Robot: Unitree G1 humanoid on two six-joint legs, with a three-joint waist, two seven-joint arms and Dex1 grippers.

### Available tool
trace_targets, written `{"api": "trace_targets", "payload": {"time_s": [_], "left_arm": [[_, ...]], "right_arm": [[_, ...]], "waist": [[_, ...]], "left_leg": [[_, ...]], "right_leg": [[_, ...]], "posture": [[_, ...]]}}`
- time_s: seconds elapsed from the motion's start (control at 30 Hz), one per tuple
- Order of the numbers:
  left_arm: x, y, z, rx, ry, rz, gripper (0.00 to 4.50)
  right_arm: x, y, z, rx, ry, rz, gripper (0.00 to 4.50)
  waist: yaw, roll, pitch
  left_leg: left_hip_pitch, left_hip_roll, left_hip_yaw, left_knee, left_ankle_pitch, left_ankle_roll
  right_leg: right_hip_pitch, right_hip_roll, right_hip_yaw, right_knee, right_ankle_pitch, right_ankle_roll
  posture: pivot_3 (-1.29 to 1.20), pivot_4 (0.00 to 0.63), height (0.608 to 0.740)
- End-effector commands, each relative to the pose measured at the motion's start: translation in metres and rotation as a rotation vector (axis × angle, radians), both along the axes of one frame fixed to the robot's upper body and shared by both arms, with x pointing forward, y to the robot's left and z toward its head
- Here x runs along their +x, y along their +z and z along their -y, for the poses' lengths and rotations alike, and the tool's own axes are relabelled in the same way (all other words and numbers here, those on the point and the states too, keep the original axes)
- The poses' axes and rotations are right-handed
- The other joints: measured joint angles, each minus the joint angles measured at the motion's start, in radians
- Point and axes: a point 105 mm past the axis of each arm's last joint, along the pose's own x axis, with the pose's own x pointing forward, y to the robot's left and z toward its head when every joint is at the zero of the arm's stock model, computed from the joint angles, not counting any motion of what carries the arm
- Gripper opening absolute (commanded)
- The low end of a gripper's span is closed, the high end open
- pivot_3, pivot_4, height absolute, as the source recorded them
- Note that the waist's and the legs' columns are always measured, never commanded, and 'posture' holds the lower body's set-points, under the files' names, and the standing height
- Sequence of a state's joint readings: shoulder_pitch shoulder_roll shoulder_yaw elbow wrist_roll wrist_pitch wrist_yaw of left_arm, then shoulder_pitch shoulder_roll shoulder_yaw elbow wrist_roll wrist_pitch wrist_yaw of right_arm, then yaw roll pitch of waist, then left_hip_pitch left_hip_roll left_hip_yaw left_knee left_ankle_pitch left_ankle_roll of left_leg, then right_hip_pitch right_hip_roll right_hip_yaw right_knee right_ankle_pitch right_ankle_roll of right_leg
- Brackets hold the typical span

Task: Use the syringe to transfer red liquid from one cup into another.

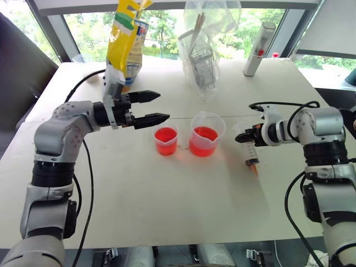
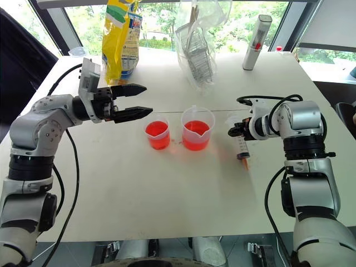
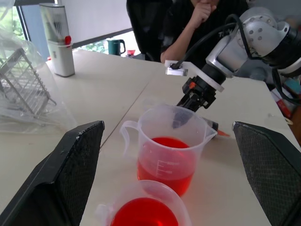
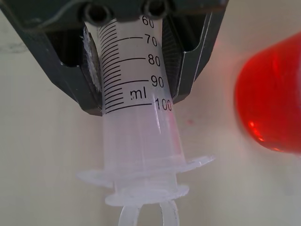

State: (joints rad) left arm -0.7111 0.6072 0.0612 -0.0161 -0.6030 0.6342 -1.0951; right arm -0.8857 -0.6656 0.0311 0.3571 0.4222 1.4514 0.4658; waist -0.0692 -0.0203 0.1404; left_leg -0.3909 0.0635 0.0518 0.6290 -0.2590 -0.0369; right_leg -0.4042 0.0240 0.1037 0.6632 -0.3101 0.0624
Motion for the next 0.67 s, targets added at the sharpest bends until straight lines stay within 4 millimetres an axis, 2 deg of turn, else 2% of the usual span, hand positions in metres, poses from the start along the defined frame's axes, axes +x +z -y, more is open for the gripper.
{"api": "trace_targets", "payload": {"time_s": [0.03, 0.13, 0.27, 0.33, 0.43, 0.57, 0.67], "left_arm": [[-0.008, 0.011, 0.001, -0.015, -0.014, 0.038, 4.5], [-0.011, 0.012, 0.001, -0.021, -0.023, 0.027, 4.5], [-0.014, 0.007, 0.001, -0.001, -0.029, 0.007, 4.5], [-0.016, 0.004, 0.0, 0.012, -0.028, -0.002, 4.5], [-0.02, -0.002, -0.005, 0.038, -0.018, -0.031, 4.5], [-0.024, -0.012, -0.011, 0.089, -0.006, -0.047, 4.5], [-0.026, -0.014, -0.012, 0.089, -0.009, -0.064, 4.5]], "right_arm": [[0.004, 0.002, 0.005, -0.016, -0.008, 0.026, 2.86], [0.004, 0.005, 0.004, -0.009, -0.001, 0.04, 4.4], [-0.003, 0.032, 0.003, -0.044, 0.049, 0.131, 4.46], [-0.011, 0.052, 0.001, -0.039, 0.088, 0.199, 4.46], [-0.048, 0.091, -0.011, -0.035, 0.245, 0.348, 4.46], [-0.091, 0.109, -0.026, -0.008, 0.418, 0.454, 4.46], [-0.115, 0.113, -0.03, -0.035, 0.503, 0.484, 4.46]], "waist": [[0.0, 0.0, 0.0], [0.0, 0.0, 0.0], [0.0, 0.001, 0.0], [0.001, 0.001, 0.001], [0.005, 0.001, 0.001], [0.006, 0.0, 0.0], [0.005, 0.0, 0.0]], "left_leg": [[0.0, 0.0, 0.0, 0.0, 0.0, 0.0], [0.0, 0.0, 0.0, 0.0, 0.0, 0.0], [0.0, 0.0, 0.0, 0.0, 0.0, 0.0], [0.0, 0.0, 0.0, -0.001, 0.0, 0.0], [-0.001, 0.001, -0.001, -0.002, 0.0, 0.0], [0.0, 0.001, -0.003, -0.002, 0.0, 0.0], [0.0, 0.001, -0.003, -0.001, 0.0, 0.0]], "right_leg": [[0.0, 0.0, 0.0, 0.0, 0.0, 0.0], [0.0, -0.001, 0.0, 0.0, 0.0, 0.0], [0.0, 0.0, 0.0, 0.0, 0.0, 0.0], [0.0, 0.0, 0.0, 0.0, 0.0, 0.0], [-0.001, -0.001, -0.001, 0.0, 0.0, 0.0], [0.001, -0.001, -0.002, -0.002, -0.001, 0.001], [0.002, -0.002, -0.002, -0.002, -0.001, 0.001]], "posture": [[0.0, 0.15, 0.739], [0.0, 0.15, 0.739], [0.0, 0.15, 0.739], [0.0, 0.15, 0.739], [0.0, 0.15, 0.739], [0.0, 0.15, 0.739], [0.0, 0.15, 0.739]]}}
